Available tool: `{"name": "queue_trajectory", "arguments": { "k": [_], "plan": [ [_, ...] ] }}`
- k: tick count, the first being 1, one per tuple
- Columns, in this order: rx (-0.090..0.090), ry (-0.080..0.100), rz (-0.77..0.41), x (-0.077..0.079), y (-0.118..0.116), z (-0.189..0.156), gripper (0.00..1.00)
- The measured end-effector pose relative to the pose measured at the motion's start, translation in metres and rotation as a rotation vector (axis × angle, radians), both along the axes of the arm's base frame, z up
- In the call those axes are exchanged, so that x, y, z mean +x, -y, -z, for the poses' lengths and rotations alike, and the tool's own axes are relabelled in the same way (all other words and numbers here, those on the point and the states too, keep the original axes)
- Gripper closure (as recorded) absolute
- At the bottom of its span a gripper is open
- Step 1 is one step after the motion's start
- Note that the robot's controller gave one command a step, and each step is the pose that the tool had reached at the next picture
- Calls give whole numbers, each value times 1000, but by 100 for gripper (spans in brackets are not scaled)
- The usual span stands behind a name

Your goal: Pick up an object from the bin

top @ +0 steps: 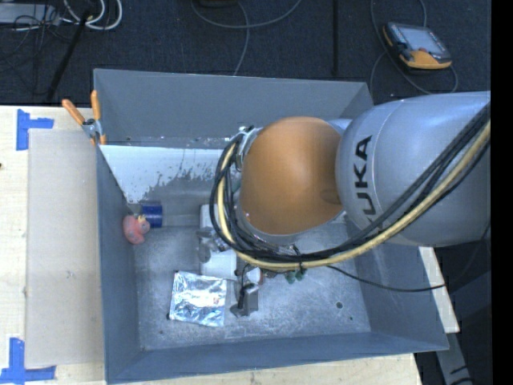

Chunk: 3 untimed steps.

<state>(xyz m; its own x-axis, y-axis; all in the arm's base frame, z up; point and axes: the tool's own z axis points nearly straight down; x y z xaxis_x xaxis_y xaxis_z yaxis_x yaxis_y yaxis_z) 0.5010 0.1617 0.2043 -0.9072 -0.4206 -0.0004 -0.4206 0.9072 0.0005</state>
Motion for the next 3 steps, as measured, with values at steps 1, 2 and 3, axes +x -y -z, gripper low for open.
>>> {"name": "queue_trajectory", "arguments": {
  "k": [1, 2, 3],
  "plan": [
    [2, 5, 540, -28, 3, 134, 0],
    [-2, -3, 541, -31, 4, 135, 100],
    [0, 0, 373, -1, 23, 99, 100]
  ]
}}
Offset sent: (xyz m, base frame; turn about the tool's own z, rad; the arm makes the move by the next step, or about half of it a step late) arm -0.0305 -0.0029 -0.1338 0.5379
